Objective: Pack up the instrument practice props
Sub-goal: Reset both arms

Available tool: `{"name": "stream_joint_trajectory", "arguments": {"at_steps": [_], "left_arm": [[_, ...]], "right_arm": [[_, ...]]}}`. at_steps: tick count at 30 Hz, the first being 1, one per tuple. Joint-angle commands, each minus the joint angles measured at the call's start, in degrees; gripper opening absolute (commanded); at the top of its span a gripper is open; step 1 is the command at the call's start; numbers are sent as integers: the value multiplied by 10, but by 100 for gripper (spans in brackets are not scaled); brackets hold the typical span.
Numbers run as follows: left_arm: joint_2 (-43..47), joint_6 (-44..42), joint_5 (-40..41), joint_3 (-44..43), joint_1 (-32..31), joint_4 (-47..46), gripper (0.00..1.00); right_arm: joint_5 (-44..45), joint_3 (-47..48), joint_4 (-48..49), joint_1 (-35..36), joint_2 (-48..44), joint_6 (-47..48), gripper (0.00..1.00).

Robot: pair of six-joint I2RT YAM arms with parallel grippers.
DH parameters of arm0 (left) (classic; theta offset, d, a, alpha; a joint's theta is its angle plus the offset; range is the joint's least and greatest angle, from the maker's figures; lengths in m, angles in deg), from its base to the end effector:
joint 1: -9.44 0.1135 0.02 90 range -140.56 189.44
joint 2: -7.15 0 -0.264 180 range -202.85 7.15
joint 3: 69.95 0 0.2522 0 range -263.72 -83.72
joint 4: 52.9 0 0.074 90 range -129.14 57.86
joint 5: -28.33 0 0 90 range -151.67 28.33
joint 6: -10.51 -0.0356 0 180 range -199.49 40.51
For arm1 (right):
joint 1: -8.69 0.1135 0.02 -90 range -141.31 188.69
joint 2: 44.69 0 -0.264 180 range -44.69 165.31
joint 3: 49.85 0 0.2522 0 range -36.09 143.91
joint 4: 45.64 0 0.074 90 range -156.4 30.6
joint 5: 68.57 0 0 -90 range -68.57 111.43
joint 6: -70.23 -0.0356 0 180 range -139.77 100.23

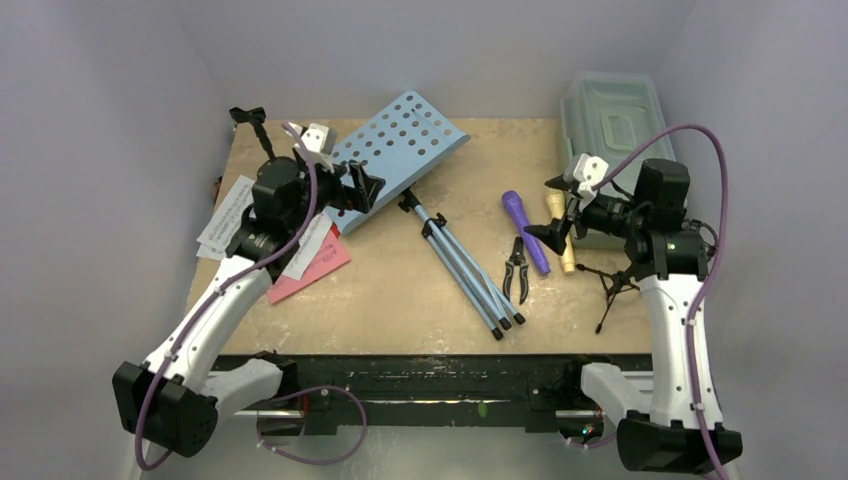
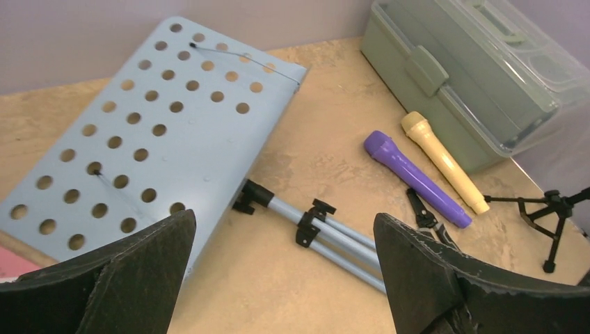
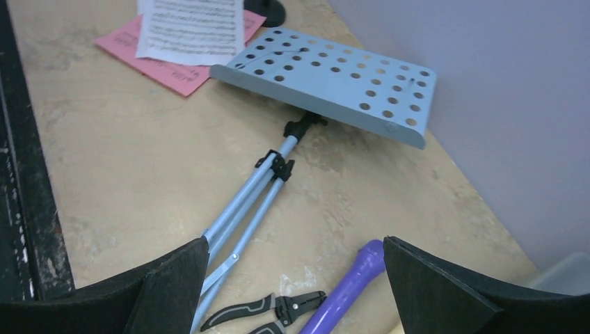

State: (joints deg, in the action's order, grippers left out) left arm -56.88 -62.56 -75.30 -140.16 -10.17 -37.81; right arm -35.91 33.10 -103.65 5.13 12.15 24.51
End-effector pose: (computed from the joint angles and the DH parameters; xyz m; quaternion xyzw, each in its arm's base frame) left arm 0.2444 -0.0960 0.3612 0.0948 0.7525 -0.2880 0.5846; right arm 0.1827 0.0187 0.3962 -0.4853 0.6380 0.2106 0.5595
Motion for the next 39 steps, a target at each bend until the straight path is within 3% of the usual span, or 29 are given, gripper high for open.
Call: {"name": "stream_joint_trajectory", "arguments": {"at_steps": [1,4,7,13,19,27,39], "left_arm": [[65,-74,89,-6,3,22,100],[102,-88,131,-4,3,31,100],[145,-89,168,4,3,18,100],[186,-87,139,5,3,-4,100],[211,-55,133,17,3,-23,100],[215,-74,119,21,4,31,100],[222,-88,109,33,4,48,100]], "right_arm": [[101,59,69,-9,-19,-205,99],[123,92,92,-18,-21,-265,99],[65,129,78,-40,-20,-252,99],[-25,171,118,-74,-8,-324,99],[-45,195,171,-106,2,-452,99],[-243,164,233,-155,5,-491,99],[-202,105,306,-161,-9,-579,99]]}}
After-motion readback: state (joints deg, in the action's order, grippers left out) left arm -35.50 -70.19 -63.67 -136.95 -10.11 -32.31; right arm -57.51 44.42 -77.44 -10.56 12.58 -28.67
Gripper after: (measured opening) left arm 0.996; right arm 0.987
